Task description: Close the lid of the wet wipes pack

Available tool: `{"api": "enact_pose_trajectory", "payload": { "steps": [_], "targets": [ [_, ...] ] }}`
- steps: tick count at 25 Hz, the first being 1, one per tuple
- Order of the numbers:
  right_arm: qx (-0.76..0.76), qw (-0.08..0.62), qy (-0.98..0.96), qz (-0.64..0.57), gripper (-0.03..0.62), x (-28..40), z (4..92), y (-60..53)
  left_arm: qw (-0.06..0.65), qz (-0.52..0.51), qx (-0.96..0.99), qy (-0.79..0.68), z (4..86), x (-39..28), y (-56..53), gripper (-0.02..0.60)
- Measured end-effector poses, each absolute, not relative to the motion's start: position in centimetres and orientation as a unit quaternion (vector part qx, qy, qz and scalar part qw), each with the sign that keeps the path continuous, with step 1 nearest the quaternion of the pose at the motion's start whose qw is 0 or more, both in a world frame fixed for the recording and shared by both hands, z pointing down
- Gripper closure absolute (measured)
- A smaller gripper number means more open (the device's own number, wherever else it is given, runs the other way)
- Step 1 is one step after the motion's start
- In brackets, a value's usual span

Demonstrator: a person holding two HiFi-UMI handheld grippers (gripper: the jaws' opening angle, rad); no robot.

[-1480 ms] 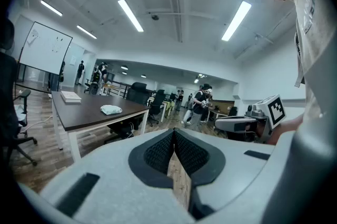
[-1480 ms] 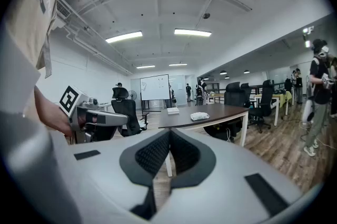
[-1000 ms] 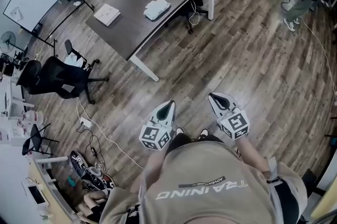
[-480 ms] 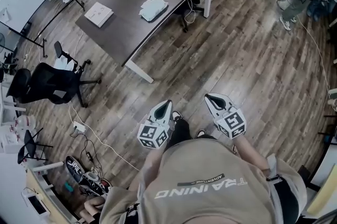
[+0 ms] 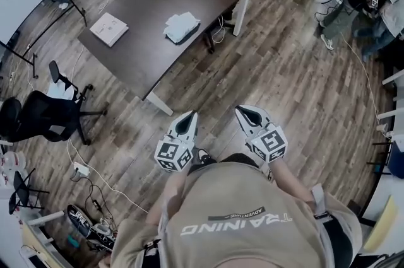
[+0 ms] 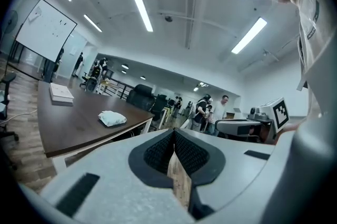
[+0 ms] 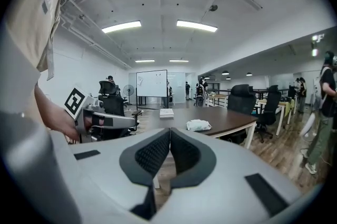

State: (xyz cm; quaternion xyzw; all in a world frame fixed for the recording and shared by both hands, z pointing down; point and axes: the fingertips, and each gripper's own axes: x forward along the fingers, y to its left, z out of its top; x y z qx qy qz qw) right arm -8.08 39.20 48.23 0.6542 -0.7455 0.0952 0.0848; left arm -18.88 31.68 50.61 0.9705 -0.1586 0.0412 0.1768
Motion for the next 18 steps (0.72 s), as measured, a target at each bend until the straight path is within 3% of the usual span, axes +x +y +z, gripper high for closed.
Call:
{"api": "enact_pose_trajectory", "payload": {
  "steps": [7, 18],
  "targets": [
    [0.649, 0.13, -0.742, 0.108, 0.579, -8.4, 49.7, 36.5, 0.189, 0.054, 0.972, -0.13, 51.7, -17.9, 28.9, 0.572],
    [0.632, 0.104, -0.758, 0.126, 0.579, -3.9, 51.5, 27.6, 0.19, 0.086, 0.965, -0.156, 53.1, -14.8, 22.3, 0.572]
  ]
}}
